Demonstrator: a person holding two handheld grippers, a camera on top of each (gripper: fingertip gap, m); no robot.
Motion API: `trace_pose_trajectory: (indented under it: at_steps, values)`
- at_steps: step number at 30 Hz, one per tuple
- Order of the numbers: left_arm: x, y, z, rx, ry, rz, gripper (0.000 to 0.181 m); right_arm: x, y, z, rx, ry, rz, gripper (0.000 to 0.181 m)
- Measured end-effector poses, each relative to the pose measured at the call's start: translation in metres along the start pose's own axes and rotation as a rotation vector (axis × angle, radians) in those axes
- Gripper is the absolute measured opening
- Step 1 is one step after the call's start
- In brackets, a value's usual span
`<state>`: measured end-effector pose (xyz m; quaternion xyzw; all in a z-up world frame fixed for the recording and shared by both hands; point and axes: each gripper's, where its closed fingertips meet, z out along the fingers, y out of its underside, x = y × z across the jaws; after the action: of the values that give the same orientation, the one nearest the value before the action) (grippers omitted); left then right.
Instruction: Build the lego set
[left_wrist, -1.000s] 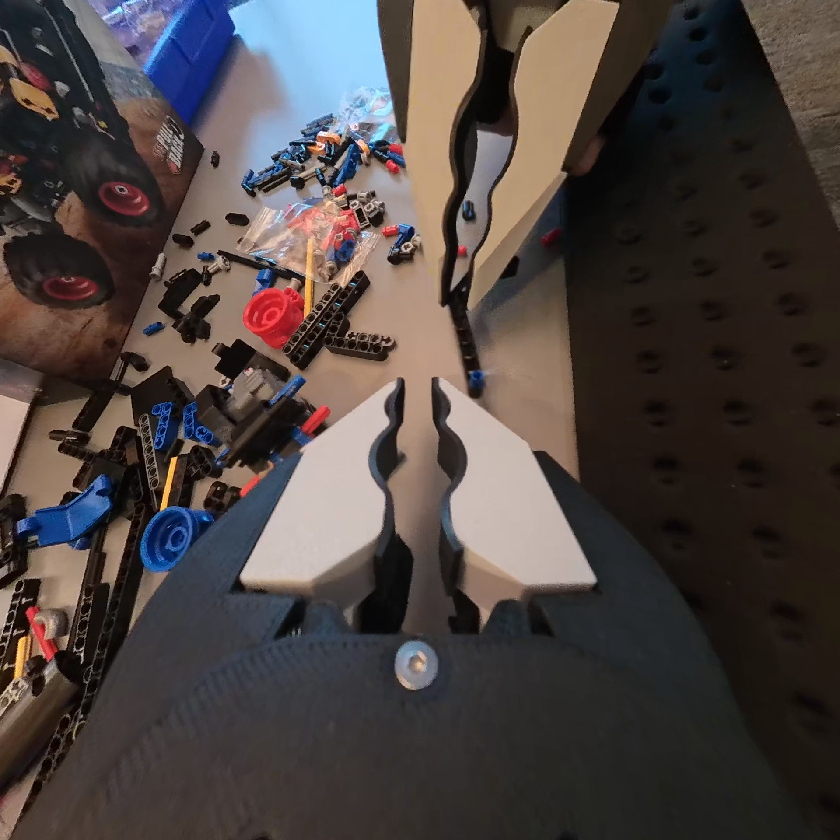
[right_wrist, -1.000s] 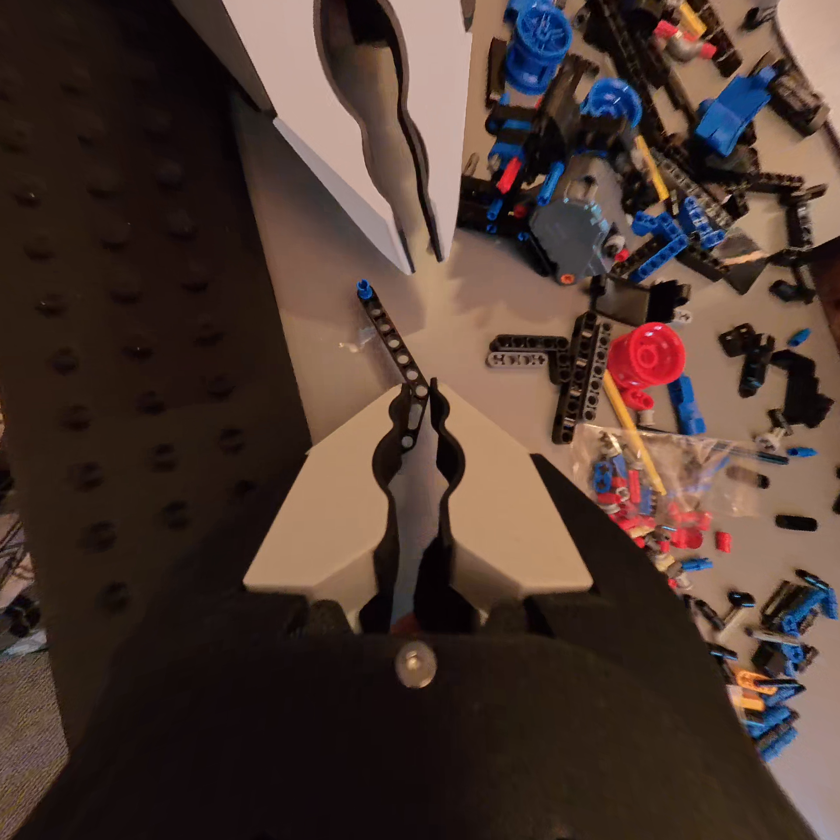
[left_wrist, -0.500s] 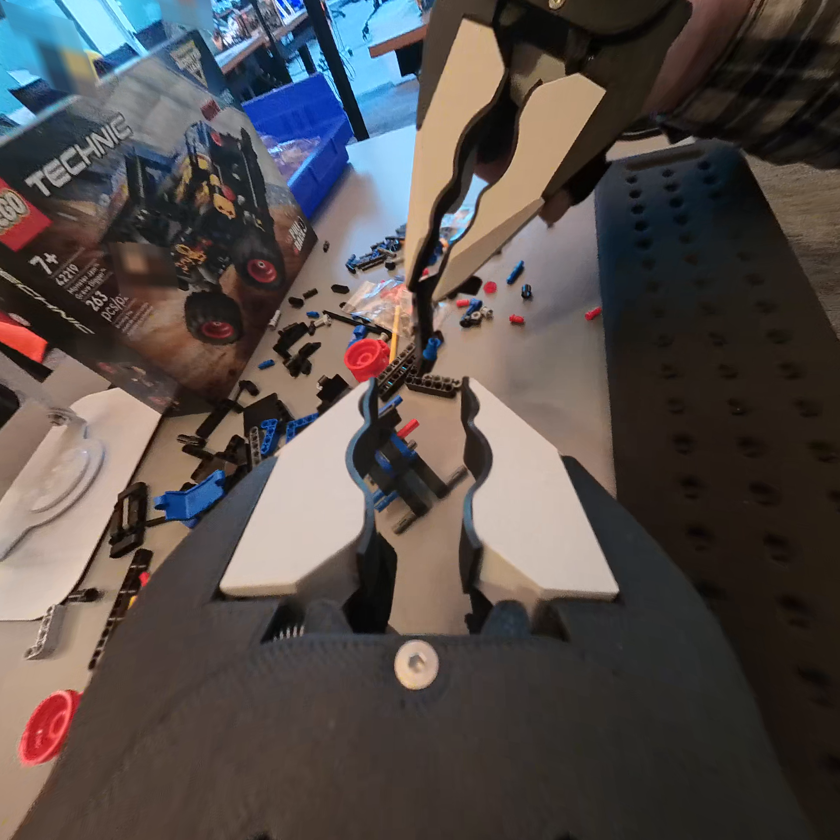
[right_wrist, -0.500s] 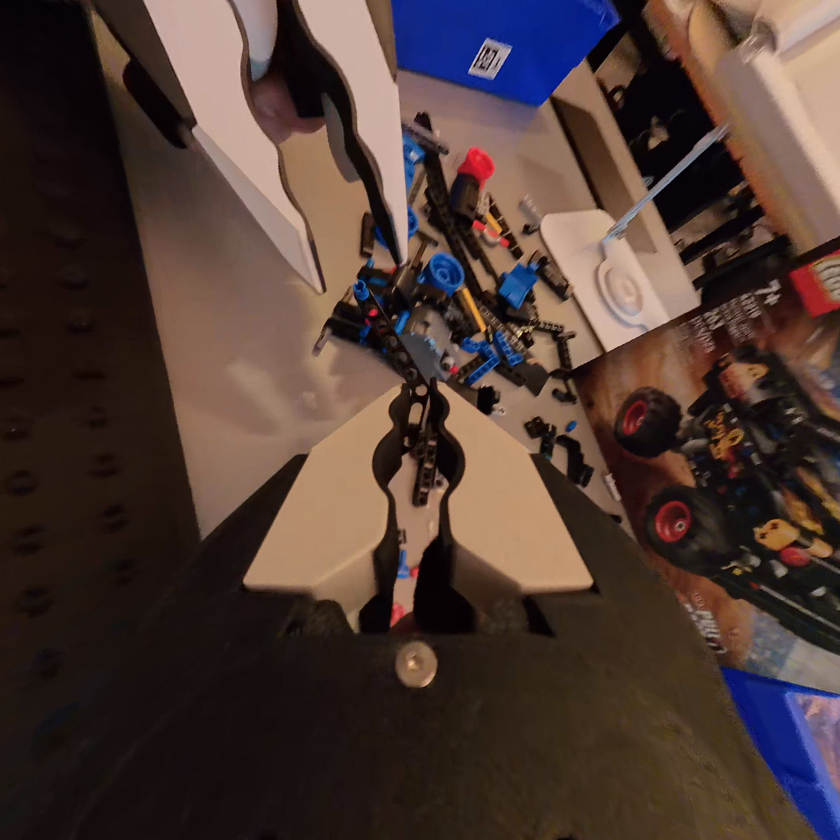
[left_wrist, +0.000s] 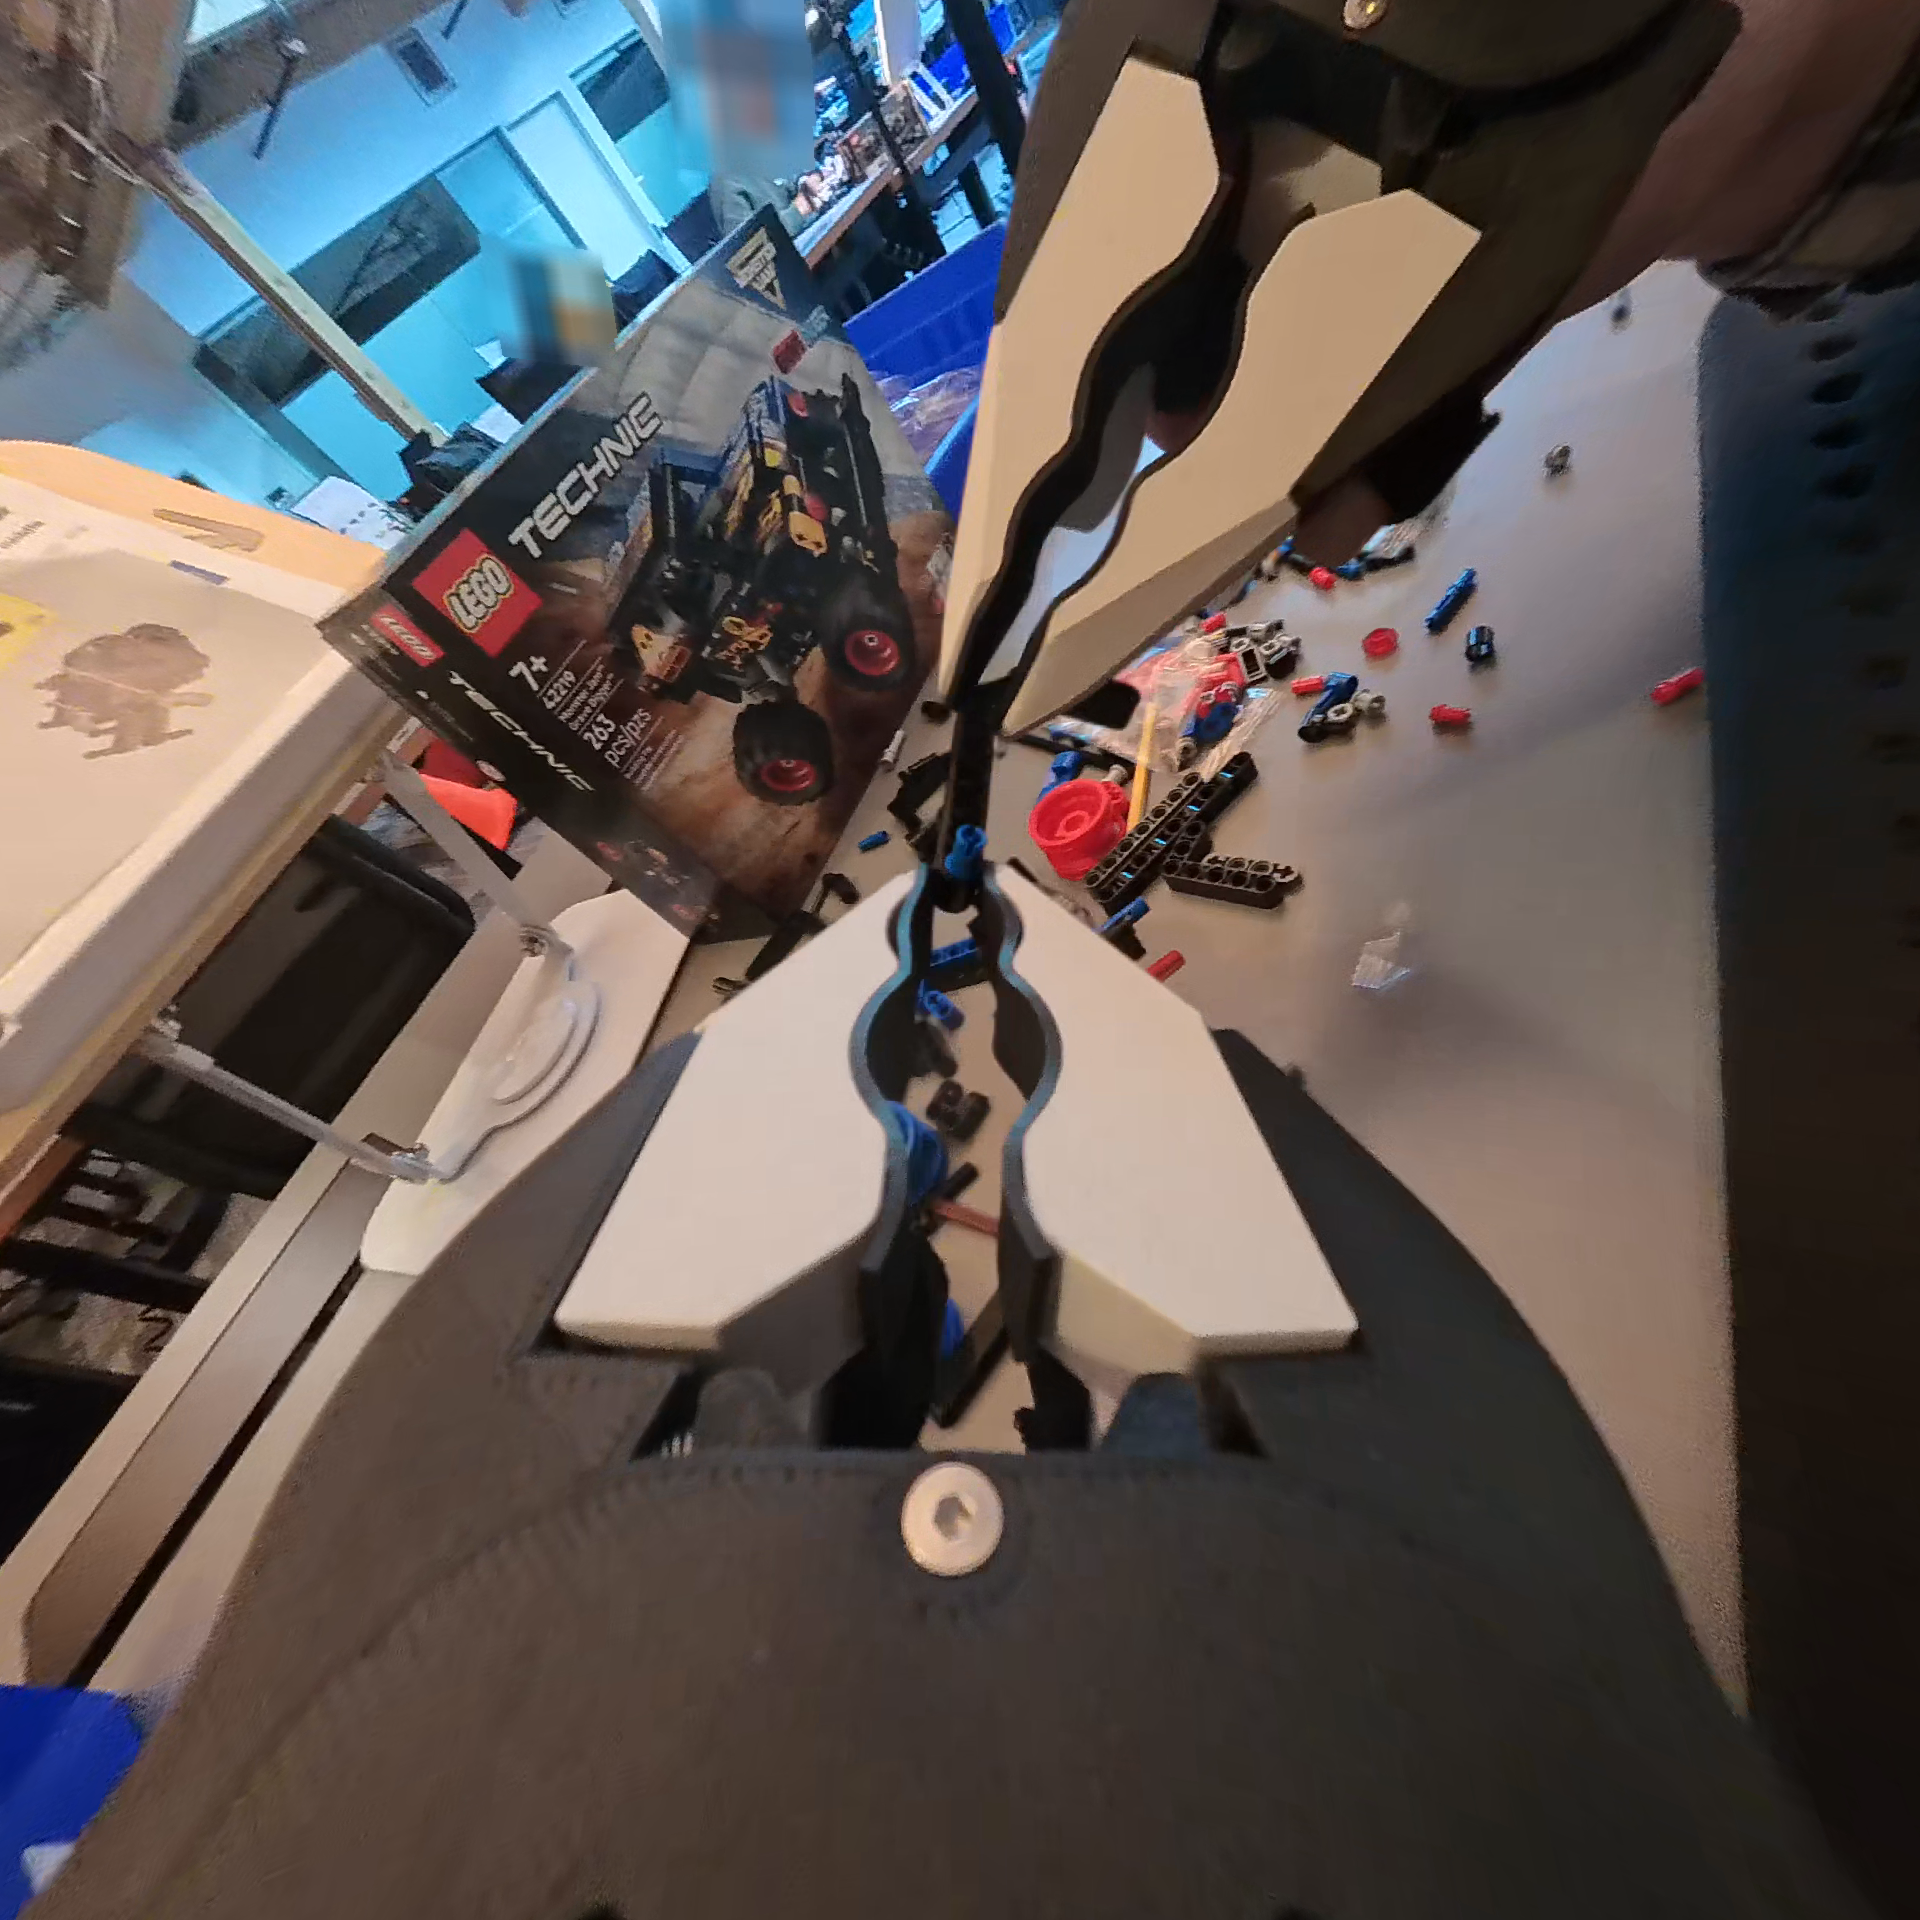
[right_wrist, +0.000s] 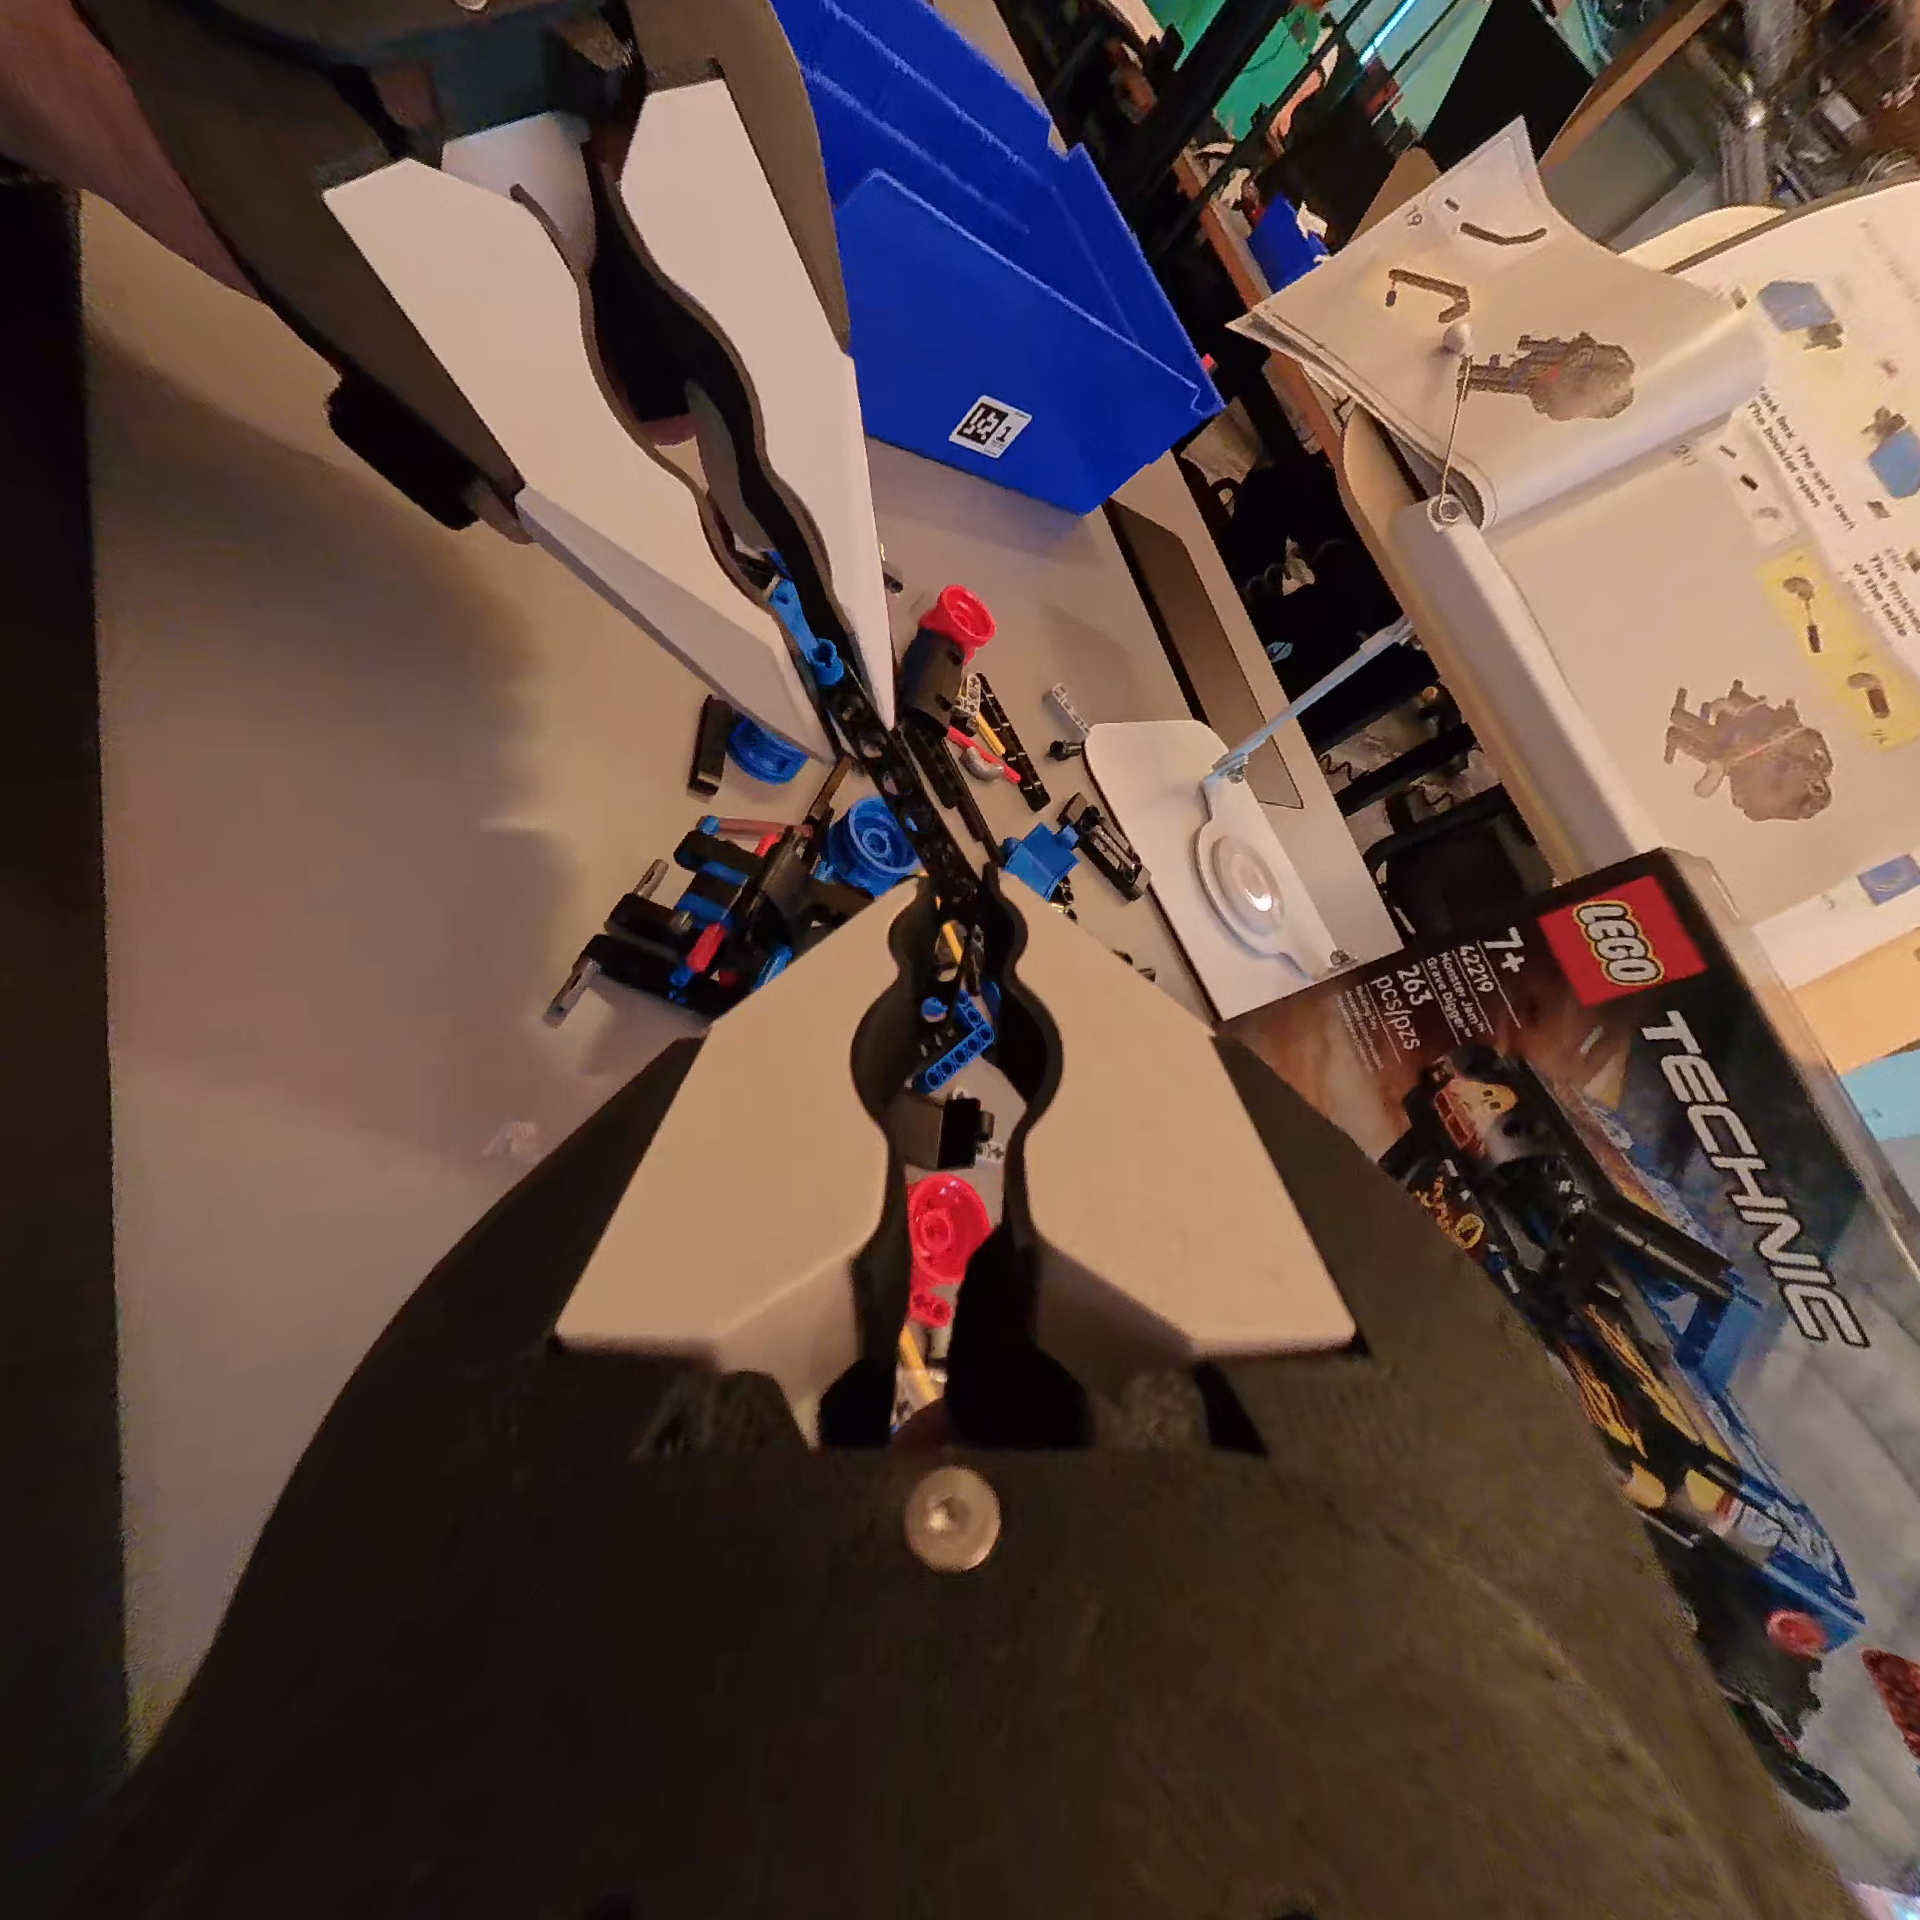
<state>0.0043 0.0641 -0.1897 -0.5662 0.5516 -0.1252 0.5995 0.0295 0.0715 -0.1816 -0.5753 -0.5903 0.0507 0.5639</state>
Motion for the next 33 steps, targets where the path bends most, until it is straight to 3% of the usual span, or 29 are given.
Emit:
trace_pose_trajectory:
  at_steps: [8,13,19,26,30,33]
  values:
    - [-0.018,-0.001,-0.004,0.001,-0.108,0.05,0.004,0.012,-0.007,0.006,0.078,0.03,0.039,0.007]
    - [-0.035,-0.001,-0.011,0.026,-0.157,-0.009,0.004,0.029,-0.001,-0.007,0.139,0.03,0.201,0.032]
    - [-0.039,-0.002,-0.013,0.05,-0.17,-0.027,0.004,0.032,0.002,-0.013,0.18,-0.008,0.3,0.035]
    - [-0.025,-0.012,-0.008,0.063,-0.147,0.047,0.004,0.02,0.001,0.004,0.127,-0.005,0.25,0.032]
    - [-0.02,-0.014,-0.006,0.057,-0.144,0.082,0.004,0.017,0.005,0.009,0.105,0.021,0.223,0.016]
    - [-0.02,-0.012,-0.005,0.057,-0.135,0.064,0.004,0.019,0.004,0.008,0.117,0.031,0.231,0.015]
